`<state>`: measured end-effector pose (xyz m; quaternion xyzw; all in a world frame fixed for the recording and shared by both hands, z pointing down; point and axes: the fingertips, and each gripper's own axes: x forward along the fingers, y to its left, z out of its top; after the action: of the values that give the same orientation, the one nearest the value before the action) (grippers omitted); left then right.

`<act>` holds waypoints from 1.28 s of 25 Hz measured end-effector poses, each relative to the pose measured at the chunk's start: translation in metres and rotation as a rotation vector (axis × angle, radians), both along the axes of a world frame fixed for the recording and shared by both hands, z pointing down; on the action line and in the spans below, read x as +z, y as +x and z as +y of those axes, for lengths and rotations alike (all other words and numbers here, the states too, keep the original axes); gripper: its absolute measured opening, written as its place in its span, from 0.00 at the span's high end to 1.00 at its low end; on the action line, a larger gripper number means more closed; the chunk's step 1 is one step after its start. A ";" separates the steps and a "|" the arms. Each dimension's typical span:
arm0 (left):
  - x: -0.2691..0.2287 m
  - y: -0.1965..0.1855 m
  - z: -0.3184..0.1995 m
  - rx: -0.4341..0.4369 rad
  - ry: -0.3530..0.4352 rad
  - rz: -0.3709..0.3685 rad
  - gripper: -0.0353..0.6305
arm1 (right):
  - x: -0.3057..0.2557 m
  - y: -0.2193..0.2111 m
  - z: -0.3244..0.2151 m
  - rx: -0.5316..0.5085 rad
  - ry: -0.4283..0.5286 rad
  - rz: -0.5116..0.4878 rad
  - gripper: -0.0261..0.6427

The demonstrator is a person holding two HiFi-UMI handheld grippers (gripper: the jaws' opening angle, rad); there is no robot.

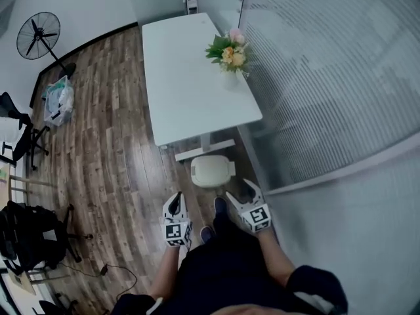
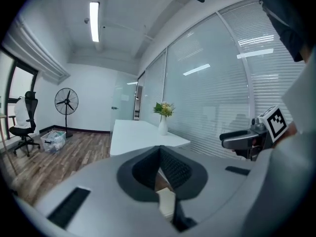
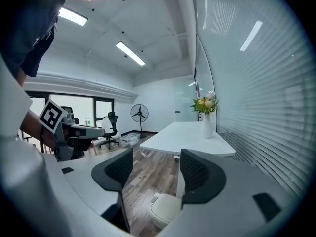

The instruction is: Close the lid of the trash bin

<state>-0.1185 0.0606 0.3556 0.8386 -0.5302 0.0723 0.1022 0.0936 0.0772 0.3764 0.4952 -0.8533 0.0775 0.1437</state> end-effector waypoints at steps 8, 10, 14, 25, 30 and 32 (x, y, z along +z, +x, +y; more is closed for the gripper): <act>-0.029 0.004 0.001 -0.014 0.057 0.039 0.94 | -0.041 -0.004 0.003 0.011 0.130 -0.009 0.55; -0.039 0.008 0.004 -0.010 0.069 0.045 0.94 | -0.048 0.000 0.007 0.026 0.126 0.000 0.56; -0.043 0.013 0.003 0.005 0.095 0.046 0.94 | -0.053 0.019 0.002 0.113 0.156 -0.022 0.93; -0.052 0.013 0.000 0.001 0.093 0.063 0.94 | -0.064 0.021 0.006 0.089 0.146 -0.027 0.96; -0.050 0.016 0.000 0.013 0.100 0.056 0.94 | -0.063 0.022 0.009 0.075 0.157 -0.020 0.96; -0.046 0.015 0.001 0.009 0.093 0.051 0.94 | -0.064 0.020 0.010 0.068 0.155 -0.019 0.96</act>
<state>-0.1037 0.0614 0.3094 0.8465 -0.5263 0.0267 0.0763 0.1138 0.0869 0.3120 0.5329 -0.8407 0.0206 0.0943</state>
